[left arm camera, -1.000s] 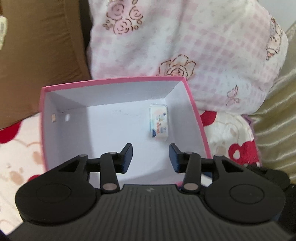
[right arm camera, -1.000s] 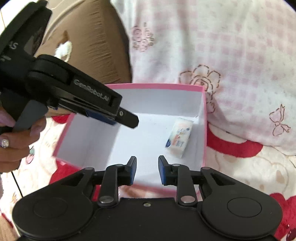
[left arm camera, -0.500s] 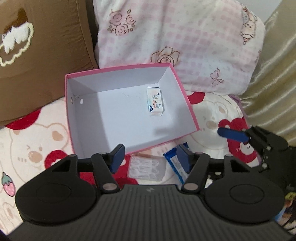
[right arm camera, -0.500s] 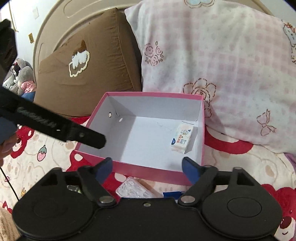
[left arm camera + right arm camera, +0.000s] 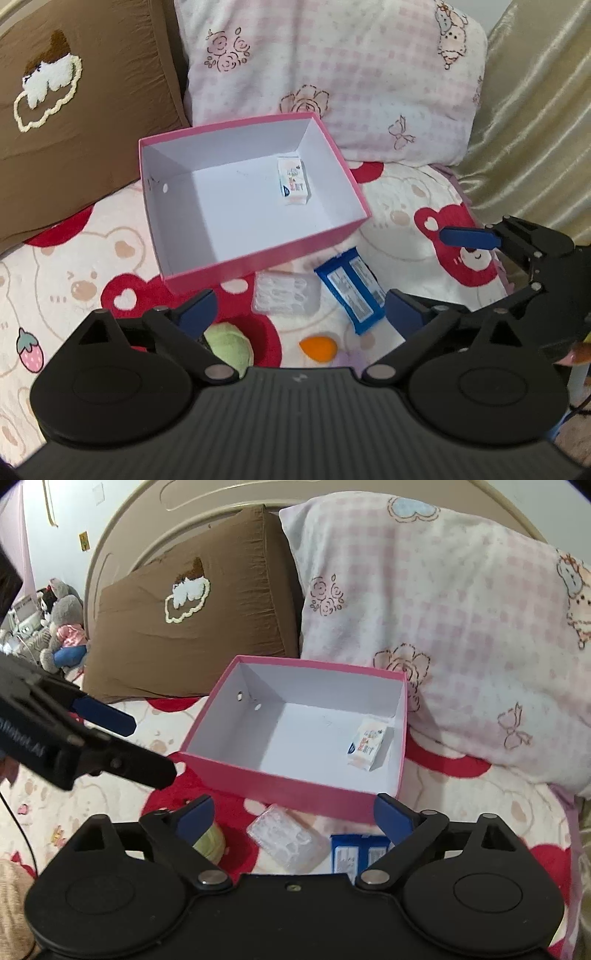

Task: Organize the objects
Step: 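Withdraw the left tool from the box and move toward the lilac plush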

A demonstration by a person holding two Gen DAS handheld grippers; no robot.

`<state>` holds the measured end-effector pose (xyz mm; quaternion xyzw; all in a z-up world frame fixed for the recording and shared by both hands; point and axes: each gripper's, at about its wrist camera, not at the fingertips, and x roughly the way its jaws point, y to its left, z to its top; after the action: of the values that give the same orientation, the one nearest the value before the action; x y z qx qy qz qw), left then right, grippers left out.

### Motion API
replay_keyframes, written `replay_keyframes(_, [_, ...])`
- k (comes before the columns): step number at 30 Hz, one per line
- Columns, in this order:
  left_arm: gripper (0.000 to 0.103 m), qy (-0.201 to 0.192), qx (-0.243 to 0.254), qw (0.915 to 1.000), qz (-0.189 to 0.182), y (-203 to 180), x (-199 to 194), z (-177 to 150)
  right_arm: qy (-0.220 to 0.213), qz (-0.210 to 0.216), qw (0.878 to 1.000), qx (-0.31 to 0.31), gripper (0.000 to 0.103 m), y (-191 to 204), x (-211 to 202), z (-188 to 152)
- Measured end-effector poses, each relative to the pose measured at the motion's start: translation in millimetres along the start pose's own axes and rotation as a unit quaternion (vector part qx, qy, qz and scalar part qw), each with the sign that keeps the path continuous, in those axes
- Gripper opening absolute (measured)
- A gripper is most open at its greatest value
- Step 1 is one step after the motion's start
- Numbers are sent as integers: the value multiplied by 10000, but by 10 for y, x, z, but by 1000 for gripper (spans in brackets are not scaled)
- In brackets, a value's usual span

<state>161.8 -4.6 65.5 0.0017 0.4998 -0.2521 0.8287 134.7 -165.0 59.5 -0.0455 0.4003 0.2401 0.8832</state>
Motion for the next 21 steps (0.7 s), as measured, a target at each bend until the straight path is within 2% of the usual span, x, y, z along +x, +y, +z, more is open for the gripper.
replay_keyframes(4, [101, 49, -27, 10000, -28, 7, -50, -163, 38, 464, 9988, 128, 101, 10, -98, -90])
replay_keyframes(10, [101, 162, 4, 9999, 29, 12, -54, -365, 258, 916, 9953, 153, 102, 89, -164, -273])
replay_keyframes(21, [101, 423, 45, 9991, -88, -12, -74, -646, 834, 720, 9939, 99, 102, 169, -202, -641])
